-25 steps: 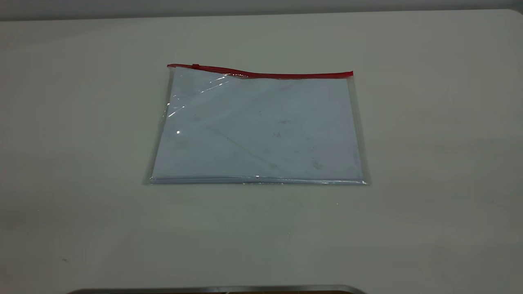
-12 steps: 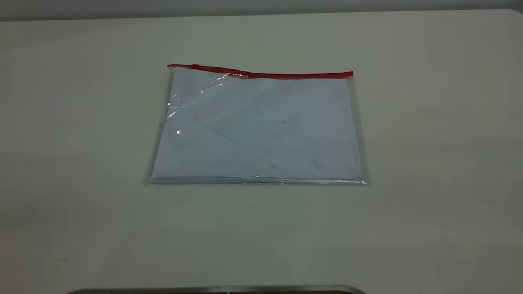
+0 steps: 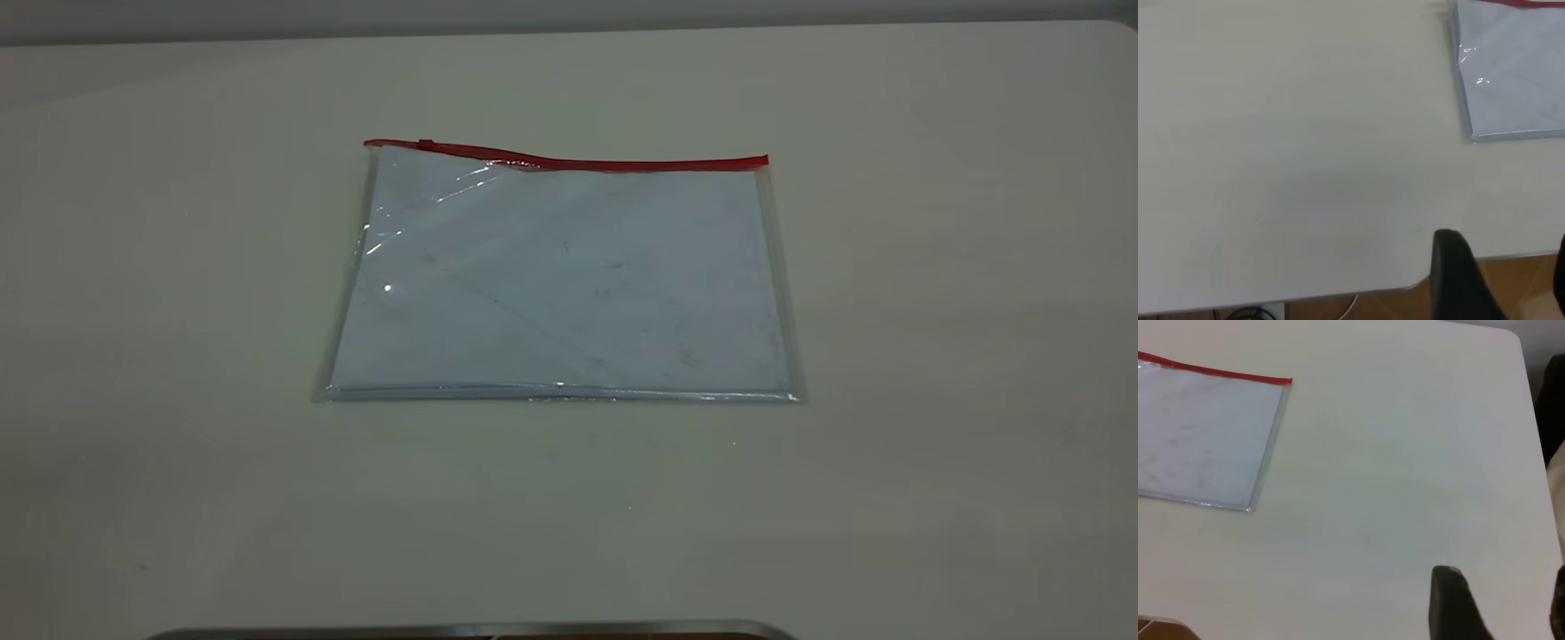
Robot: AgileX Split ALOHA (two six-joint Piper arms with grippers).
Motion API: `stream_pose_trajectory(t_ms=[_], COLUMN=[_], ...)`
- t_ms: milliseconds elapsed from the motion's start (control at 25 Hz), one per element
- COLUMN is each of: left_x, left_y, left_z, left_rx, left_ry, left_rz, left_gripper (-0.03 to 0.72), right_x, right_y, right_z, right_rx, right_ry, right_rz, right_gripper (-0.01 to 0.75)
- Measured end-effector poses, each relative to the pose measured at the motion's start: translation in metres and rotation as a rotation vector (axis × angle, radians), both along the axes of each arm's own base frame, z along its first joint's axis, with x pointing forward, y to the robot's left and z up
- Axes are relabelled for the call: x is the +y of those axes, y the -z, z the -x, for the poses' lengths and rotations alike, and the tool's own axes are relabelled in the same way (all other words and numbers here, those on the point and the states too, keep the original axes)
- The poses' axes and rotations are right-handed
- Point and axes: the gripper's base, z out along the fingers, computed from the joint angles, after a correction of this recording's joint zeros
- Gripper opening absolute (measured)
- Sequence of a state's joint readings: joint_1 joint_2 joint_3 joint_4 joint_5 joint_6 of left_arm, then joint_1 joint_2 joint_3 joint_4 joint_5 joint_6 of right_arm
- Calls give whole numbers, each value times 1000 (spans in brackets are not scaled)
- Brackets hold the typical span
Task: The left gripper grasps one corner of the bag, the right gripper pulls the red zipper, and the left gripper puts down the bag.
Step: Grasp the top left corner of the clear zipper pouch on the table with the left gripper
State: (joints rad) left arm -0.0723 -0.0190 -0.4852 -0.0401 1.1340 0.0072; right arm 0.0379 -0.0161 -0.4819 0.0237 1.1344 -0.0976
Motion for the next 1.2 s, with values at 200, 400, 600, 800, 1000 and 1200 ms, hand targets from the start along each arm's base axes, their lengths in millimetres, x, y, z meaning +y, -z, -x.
stream_pose_trajectory(t_ms=[200, 400, 600, 800, 1000, 1200], left_x=[0, 0, -2, -7, -13, -19], left_y=[0, -6, -30, -40, -17, 16], left_z=[0, -4, -36, -111, -188, -267], left_rx=[0, 34, 110, 218, 385, 508], left_ry=[-1, -60, -87, -47, 3, 32], left_rz=[-1, 67, 83, 22, -39, -70], left_gripper=[414, 414, 414, 454, 557, 590], right_x=[0, 6, 15, 22, 30, 39], right_y=[0, -4, -16, -7, 9, 27], right_z=[0, -5, -45, -106, -164, -220], right_rx=[0, 1, 43, 178, 172, 214], right_ry=[0, -40, -103, -199, -259, -324], right_rz=[0, -64, -118, -65, -88, -137], right_gripper=[391, 391, 391, 423, 474, 510])
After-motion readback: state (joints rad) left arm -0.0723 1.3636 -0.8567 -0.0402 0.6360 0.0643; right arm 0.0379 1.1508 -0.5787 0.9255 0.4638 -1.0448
